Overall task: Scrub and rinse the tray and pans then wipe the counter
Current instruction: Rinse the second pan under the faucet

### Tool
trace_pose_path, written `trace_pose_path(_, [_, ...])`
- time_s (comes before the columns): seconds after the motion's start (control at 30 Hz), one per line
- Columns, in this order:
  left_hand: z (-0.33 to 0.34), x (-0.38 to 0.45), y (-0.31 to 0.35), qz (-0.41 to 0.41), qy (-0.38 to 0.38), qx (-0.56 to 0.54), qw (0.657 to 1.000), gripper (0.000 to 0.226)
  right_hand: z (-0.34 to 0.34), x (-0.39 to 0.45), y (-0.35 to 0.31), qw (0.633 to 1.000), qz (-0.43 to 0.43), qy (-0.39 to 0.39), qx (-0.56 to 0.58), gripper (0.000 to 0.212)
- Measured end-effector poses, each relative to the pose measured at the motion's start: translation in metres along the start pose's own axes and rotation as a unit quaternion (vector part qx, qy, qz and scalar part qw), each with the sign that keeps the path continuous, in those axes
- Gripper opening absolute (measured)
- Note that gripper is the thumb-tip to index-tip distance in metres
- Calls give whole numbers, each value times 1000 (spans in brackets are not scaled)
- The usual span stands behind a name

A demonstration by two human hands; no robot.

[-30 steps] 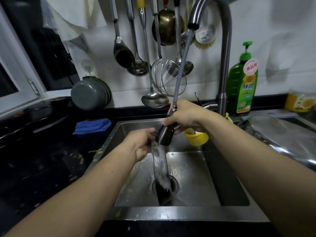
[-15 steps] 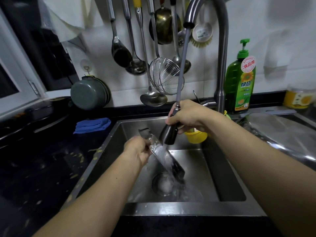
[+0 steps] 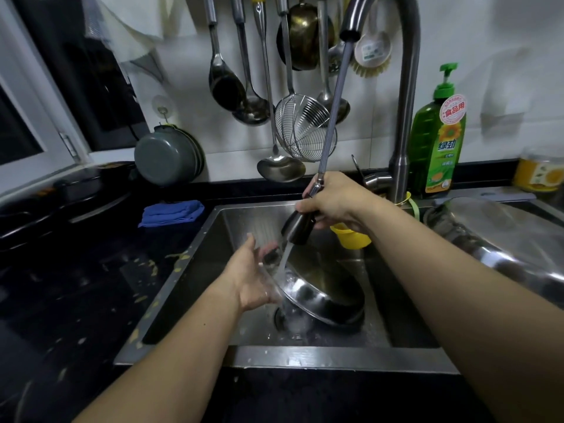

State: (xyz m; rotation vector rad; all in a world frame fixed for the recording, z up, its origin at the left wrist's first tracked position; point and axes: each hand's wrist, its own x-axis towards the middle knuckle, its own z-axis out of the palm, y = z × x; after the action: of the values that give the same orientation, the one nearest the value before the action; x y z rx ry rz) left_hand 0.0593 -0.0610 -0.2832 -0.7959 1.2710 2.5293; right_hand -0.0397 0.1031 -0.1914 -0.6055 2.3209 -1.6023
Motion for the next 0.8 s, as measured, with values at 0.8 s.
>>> trace_pose_path(0.8, [-1,28,4,-16,105,158,982,12,-15,-5,1,999,10,-53,1,27])
